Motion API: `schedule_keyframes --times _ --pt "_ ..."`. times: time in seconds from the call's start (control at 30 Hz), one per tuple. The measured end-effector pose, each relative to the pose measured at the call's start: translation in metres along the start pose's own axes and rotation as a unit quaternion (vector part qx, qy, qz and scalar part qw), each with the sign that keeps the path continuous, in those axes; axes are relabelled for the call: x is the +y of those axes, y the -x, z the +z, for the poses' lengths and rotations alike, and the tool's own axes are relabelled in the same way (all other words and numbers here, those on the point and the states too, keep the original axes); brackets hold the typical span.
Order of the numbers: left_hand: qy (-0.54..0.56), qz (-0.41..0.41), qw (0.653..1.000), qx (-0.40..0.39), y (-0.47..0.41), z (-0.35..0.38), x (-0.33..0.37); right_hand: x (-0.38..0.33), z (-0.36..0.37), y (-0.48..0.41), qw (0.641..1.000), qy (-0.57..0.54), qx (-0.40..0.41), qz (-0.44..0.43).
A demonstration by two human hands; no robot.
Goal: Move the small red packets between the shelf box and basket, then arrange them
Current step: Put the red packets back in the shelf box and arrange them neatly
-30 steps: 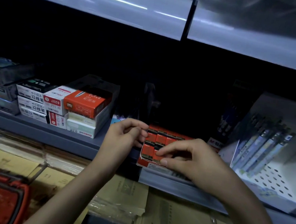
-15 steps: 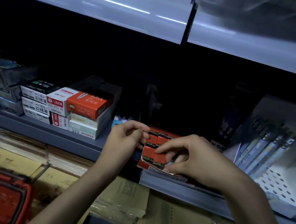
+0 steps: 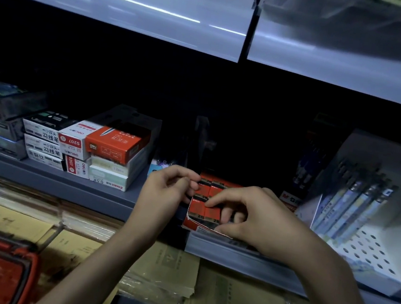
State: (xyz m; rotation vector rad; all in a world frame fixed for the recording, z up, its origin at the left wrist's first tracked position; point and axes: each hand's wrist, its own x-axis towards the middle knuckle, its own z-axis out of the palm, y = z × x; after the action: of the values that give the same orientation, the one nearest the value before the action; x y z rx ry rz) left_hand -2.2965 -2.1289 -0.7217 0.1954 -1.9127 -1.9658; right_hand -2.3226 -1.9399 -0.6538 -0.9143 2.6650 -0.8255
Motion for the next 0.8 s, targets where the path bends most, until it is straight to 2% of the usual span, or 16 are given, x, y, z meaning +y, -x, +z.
schedule_keyframes --times 0.13,0.23,0.4,0.5,0.63,0.8 --pt "0.011 -0.002 1.0 -0.003 0.002 0.0 0.003 -0.001 -0.012 0.008 1.0 -0.014 0.006 0.004" --pt "0.023 -0.002 1.0 -0.008 0.003 -0.001 0.004 0.004 -0.029 0.02 0.997 -0.025 0.07 0.012" --pt "0.028 0.0 1.0 -0.01 0.002 -0.001 0.001 0.018 -0.026 0.023 0.983 0.06 0.162 0.055" --pt "0.025 0.001 1.0 -0.008 0.002 0.0 0.002 0.017 -0.019 0.023 0.987 0.029 0.145 0.061" --pt "0.018 0.002 1.0 -0.002 0.002 0.0 0.002 0.006 -0.003 0.019 0.995 -0.042 0.075 0.043" --pt "0.007 0.003 1.0 0.006 0.002 0.002 0.002 0.0 0.007 0.014 0.994 -0.059 0.084 0.029"
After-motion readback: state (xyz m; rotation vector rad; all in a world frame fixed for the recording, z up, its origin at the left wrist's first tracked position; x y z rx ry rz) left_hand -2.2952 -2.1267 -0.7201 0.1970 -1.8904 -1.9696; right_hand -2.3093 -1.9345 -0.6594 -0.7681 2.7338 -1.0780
